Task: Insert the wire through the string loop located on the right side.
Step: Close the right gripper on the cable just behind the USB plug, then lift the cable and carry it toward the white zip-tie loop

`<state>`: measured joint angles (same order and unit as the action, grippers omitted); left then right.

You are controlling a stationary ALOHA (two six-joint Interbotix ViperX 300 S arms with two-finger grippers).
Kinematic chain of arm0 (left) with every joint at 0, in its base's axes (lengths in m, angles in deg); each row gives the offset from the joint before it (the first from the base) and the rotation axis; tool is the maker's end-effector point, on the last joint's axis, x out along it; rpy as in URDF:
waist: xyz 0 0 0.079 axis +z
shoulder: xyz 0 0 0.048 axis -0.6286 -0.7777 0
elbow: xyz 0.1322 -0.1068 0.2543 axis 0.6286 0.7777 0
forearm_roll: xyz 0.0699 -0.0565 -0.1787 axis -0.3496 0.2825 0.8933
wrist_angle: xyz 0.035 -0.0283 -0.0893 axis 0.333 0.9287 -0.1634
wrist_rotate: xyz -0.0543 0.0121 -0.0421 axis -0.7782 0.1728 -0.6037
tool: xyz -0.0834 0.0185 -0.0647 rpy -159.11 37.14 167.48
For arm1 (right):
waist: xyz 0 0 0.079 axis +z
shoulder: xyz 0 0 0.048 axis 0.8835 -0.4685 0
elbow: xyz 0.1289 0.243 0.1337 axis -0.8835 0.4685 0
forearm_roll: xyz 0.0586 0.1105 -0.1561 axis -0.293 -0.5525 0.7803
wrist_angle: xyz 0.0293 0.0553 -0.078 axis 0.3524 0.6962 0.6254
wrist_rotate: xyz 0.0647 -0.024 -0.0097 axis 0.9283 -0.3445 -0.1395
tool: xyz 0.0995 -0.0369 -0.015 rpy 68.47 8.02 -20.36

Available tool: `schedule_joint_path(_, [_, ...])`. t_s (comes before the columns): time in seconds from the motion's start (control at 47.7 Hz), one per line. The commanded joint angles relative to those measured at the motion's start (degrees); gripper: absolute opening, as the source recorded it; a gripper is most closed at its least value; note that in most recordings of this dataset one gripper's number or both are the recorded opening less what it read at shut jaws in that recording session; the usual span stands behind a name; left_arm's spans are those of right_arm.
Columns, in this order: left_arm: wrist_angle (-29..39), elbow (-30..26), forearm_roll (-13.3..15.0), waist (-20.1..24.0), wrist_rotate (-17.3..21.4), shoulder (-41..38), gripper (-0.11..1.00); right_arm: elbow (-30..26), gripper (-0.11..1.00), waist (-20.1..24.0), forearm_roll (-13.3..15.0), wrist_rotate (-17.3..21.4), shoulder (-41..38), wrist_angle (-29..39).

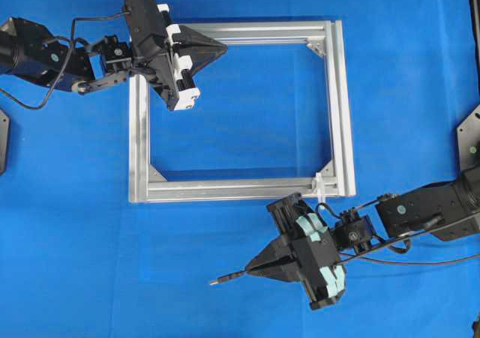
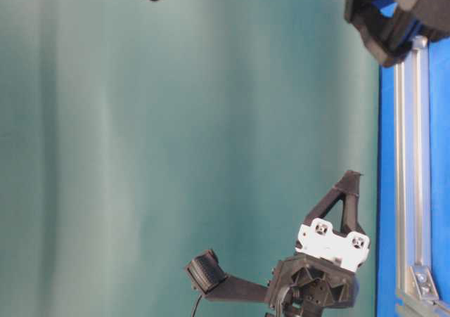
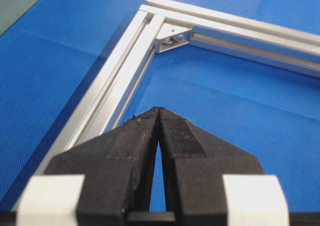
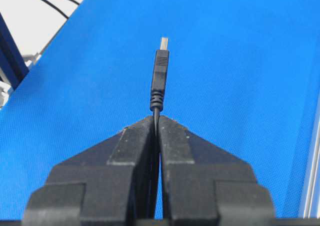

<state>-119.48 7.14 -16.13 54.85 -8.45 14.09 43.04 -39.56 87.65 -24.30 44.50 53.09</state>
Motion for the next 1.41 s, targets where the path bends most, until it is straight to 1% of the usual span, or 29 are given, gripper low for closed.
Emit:
schedule_joint_path(0.0, [-0.26, -0.88, -0.18, -0.09, 0.00, 1.58, 0.00, -1.05, -0.04, 0.18, 0.00, -0.09, 1.67, -0.09])
schedule_joint_path(1.216, [-0.26, -0.79, -0.18, -0.09, 0.00, 1.67, 0.00, -0.97, -0.04, 0.18, -0.09, -0.09, 1.67, -0.09])
schedule_joint_path(1.384, [-0.26, -0.88, -0.18, -0.09, 0.00, 1.67, 0.00, -0.18, -0.04, 0.18, -0.26, -0.09, 2.02, -0.26])
